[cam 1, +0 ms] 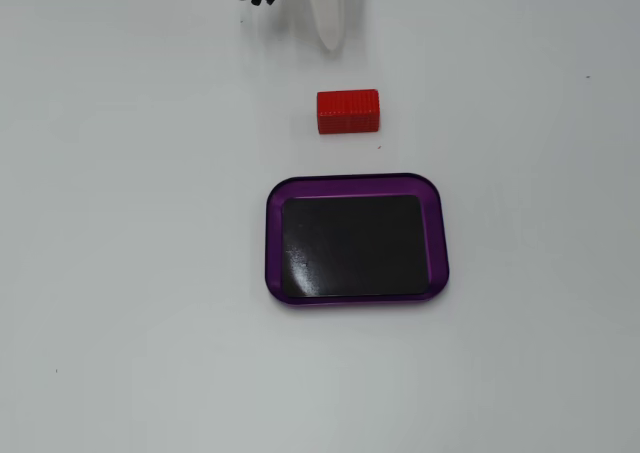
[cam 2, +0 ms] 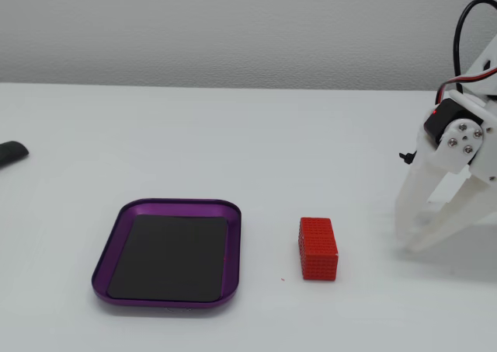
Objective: Pick up the cube and place it in the box.
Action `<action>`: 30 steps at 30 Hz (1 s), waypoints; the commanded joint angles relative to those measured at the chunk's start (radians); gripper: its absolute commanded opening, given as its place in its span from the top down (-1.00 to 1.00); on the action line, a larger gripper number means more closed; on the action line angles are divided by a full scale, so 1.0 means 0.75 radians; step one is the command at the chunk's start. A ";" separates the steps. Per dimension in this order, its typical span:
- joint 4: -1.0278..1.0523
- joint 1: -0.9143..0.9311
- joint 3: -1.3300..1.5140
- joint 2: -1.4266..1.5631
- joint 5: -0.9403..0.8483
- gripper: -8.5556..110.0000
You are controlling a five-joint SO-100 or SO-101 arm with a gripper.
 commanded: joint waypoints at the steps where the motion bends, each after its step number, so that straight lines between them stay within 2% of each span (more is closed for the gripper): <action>1: 0.000 0.006 -0.004 0.129 0.010 0.86; 19: -0.002 0.012 -0.004 0.117 0.010 0.86; 24: -0.143 0.014 -0.006 0.014 0.010 0.86; 30: -0.364 0.006 -0.202 -0.366 0.008 0.86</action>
